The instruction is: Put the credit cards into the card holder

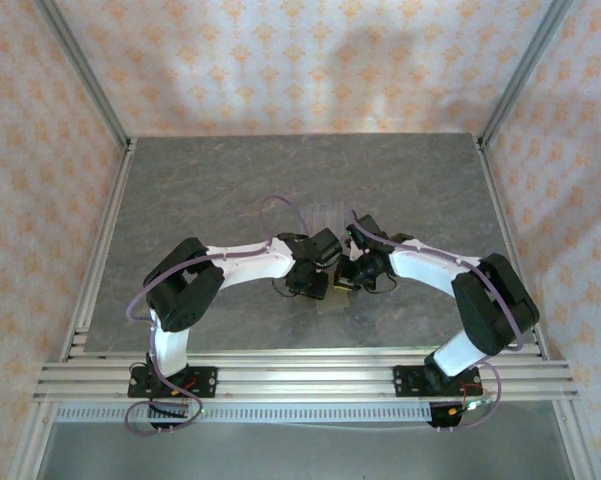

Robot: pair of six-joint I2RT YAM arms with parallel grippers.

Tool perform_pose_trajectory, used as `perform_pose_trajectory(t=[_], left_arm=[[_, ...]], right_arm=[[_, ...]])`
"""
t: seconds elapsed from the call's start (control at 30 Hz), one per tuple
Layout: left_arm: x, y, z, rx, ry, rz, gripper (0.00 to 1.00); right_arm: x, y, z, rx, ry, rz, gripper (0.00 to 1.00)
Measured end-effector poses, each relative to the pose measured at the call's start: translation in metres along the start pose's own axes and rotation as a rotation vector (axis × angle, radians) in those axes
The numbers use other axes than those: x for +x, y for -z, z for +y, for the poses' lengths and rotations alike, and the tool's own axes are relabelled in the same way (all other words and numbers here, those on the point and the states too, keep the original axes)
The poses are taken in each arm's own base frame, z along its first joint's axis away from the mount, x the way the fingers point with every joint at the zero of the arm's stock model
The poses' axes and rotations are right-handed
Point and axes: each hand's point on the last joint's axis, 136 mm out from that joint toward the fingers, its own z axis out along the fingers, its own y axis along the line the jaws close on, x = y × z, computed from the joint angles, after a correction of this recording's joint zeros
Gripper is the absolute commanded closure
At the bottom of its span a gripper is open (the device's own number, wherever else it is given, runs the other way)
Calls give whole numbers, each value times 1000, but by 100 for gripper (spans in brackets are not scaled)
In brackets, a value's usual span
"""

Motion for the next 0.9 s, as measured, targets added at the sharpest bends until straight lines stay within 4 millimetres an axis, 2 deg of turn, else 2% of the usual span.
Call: perform_pose_trajectory(t=[0.4, 0.9], left_arm=[[0, 0, 0, 3, 0, 0, 69], [0, -2, 0, 6, 6, -3, 69]], right_arm=[[-4, -7, 0, 22, -6, 18, 100], [-1, -1, 5, 22, -4, 4, 100]])
